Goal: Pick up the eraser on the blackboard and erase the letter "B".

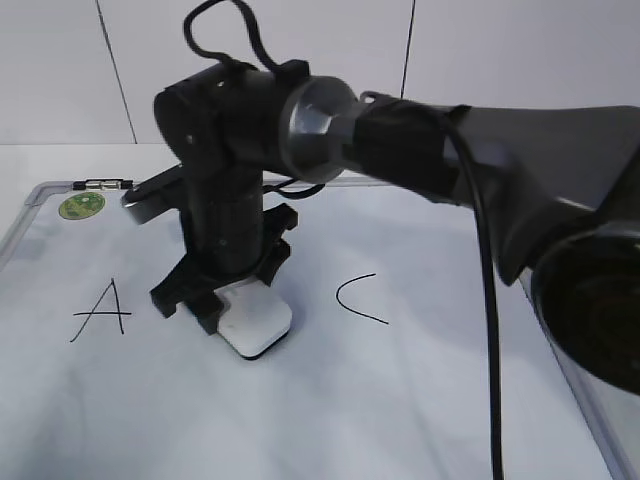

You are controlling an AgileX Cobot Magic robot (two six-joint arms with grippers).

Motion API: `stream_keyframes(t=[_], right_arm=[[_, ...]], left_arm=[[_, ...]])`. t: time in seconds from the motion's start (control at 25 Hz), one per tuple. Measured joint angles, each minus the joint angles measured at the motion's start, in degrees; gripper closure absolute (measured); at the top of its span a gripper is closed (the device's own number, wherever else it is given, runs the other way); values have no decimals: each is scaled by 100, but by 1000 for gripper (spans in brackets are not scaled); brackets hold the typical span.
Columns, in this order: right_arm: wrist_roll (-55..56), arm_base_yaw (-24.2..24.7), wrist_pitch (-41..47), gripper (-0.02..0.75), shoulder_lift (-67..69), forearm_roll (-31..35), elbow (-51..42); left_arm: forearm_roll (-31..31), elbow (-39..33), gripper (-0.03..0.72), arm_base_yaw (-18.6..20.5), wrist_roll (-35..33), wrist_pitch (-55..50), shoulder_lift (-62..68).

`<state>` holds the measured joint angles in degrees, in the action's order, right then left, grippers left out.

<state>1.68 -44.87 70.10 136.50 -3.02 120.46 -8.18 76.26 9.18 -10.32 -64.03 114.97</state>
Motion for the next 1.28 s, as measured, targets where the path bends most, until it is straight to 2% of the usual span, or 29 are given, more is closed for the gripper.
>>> stream_keyframes(t=[0.2,0.52,0.64,1.04,1.28], right_arm=[[-20,-379,0,225,0,114,0],[-20,-376,11,225,23,49,11],[44,-284,11,225,49,-48,47],[265,539,55,225,222,-432,483],[253,402,55,225,224,-141,688]], left_arm=[[-10,0,621,0,0,0,0],[-10,0,621,0,0,-12,0],[-10,0,621,0,0,-12,0],[-10,0,621,0,0,-35,0],[-12,0,621,0,0,-43,0]])
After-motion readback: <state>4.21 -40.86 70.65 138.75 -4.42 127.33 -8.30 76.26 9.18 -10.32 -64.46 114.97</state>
